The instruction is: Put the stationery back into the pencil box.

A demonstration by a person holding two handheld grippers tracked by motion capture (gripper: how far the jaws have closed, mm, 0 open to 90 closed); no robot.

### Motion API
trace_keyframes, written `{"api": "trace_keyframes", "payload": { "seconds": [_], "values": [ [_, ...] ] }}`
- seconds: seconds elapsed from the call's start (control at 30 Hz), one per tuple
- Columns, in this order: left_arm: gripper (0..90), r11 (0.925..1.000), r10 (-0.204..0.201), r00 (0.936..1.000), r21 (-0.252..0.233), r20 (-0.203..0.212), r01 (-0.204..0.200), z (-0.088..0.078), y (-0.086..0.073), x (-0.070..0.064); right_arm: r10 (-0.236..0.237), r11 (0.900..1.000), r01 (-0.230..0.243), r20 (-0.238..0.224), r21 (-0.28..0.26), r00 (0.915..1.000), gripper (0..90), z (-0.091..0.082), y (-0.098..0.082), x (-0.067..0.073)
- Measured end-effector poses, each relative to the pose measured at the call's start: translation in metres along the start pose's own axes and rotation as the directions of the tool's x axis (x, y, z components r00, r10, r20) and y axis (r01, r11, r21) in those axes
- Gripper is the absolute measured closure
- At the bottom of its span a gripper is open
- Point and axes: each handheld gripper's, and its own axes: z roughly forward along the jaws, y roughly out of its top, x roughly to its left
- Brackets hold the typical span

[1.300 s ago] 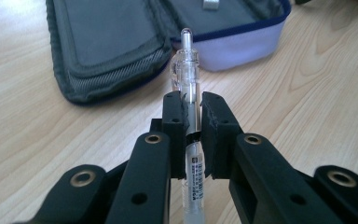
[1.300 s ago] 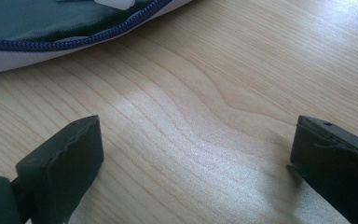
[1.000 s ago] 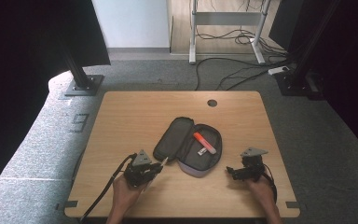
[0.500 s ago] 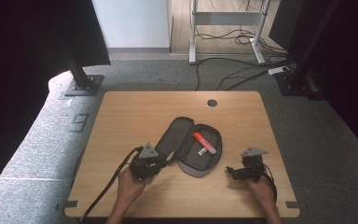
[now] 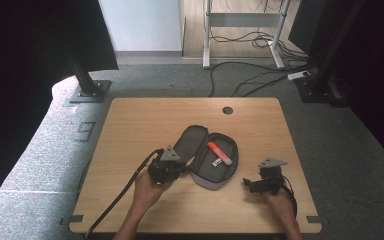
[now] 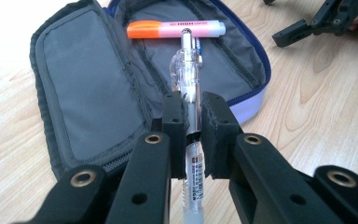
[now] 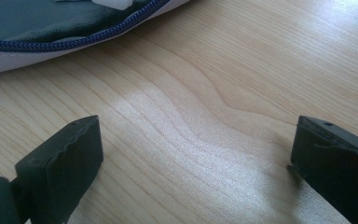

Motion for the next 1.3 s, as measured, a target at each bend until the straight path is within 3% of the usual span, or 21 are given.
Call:
{"api": "trace_keyframes", "payload": {
  "seconds": [0.6,1.3],
  "values": [
    [80.4,0.9998,0.015,0.9993,0.013,0.033,-0.016,0.023,0.038,0.008,0.000,1.000,0.000,0.000,0.000,1.0000,1.9,0.000,0.000,0.000],
    [80.4,0.9961,0.069,0.9972,0.053,0.029,-0.071,0.059,0.086,0.007,0.001,1.000,-0.001,-0.001,0.000,1.0000,1.9,0.000,0.000,0.000]
  ]
}}
